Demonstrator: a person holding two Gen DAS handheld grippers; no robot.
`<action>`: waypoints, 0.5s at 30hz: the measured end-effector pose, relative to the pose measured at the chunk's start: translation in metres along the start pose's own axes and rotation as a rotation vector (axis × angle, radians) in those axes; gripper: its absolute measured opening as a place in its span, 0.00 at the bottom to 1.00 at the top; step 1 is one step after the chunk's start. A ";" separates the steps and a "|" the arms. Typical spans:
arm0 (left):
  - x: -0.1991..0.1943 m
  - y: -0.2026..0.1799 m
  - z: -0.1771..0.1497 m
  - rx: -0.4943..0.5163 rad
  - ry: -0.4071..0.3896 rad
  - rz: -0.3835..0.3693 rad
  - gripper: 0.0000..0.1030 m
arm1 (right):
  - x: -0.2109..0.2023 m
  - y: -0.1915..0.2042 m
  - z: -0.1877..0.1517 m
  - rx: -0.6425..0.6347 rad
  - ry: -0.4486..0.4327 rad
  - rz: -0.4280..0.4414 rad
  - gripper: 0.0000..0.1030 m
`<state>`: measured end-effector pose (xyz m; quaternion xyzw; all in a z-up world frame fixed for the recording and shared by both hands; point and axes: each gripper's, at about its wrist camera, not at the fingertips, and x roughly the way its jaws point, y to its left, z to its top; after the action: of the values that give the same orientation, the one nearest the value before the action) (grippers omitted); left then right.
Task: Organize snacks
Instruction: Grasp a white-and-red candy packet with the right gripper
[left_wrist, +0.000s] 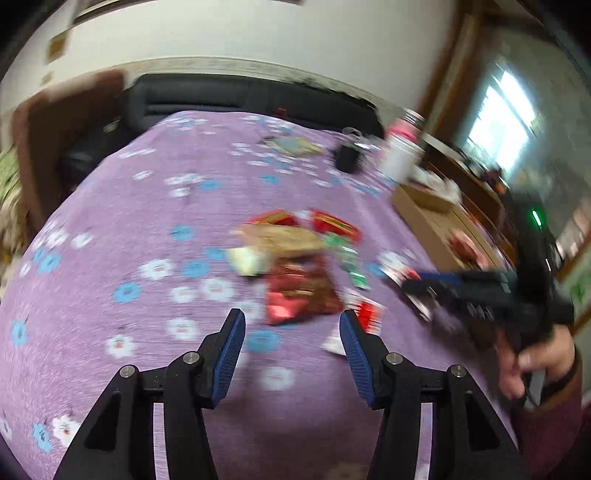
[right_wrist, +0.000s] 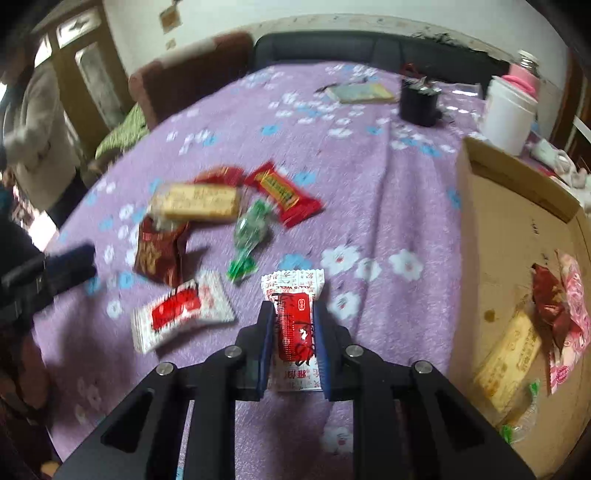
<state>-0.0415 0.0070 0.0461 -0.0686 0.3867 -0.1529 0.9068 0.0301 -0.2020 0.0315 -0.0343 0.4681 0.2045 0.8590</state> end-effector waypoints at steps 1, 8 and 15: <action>0.003 -0.012 0.002 0.039 0.013 -0.011 0.55 | -0.003 -0.002 0.001 0.009 -0.009 0.007 0.19; 0.040 -0.059 0.005 0.233 0.145 0.004 0.54 | -0.012 -0.006 0.002 0.053 -0.051 0.062 0.19; 0.070 -0.069 0.005 0.267 0.208 0.042 0.48 | -0.018 -0.010 0.003 0.082 -0.072 0.093 0.19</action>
<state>-0.0077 -0.0815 0.0184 0.0766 0.4562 -0.1899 0.8660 0.0276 -0.2161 0.0471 0.0303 0.4460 0.2261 0.8654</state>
